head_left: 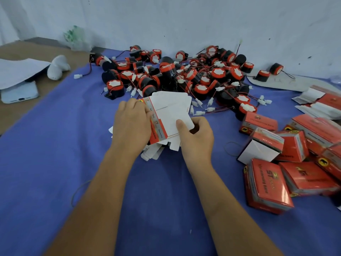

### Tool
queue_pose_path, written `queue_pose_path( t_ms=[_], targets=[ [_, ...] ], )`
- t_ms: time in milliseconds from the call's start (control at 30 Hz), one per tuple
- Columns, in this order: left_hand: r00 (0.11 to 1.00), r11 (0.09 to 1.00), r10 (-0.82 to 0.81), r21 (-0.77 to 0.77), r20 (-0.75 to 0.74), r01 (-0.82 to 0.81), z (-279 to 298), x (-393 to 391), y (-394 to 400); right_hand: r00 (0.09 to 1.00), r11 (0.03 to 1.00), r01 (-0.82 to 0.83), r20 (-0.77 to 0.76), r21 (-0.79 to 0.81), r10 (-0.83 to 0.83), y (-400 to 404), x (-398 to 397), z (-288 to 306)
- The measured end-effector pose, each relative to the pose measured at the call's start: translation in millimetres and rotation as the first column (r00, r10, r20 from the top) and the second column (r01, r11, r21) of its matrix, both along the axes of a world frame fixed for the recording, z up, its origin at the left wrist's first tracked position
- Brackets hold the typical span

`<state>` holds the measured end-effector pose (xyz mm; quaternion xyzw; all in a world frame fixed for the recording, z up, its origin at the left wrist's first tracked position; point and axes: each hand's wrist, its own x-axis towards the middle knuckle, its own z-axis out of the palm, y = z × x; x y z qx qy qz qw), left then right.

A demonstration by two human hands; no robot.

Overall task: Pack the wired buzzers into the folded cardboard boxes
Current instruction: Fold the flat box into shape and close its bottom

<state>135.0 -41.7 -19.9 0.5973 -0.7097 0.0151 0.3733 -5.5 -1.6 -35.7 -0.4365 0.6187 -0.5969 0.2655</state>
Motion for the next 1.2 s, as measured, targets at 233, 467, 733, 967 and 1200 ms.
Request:
queue_pose_path(
  t_ms=[233,467,733,967,1200],
  targets=[
    [0.95,0.999,-0.036,-0.032,-0.309,0.028,8,9,10,0.996,0.99,0.061,-0.053,-0.126,-0.068,0,-5,17],
    [0.666,0.892,-0.256,0.096,-0.701,0.443,26,34,14,0.983,0.982,0.17,0.085,-0.088,-0.163,-10,-33,20],
    [0.862,0.923,-0.164,0.234,-0.479,0.306,14,31,0,0.993,0.991,-0.096,-0.065,0.091,0.102,-15,-41,30],
    [0.851,0.803,-0.237,0.398,-0.469,0.443,15,34,-4,0.897,0.875,-0.433,0.009,0.217,0.442,3,-63,40],
    [0.851,0.792,-0.11,0.472,-0.513,0.387,17,37,0,0.973,0.906,-0.167,-0.084,0.388,0.215,-4,-40,30]
  ],
)
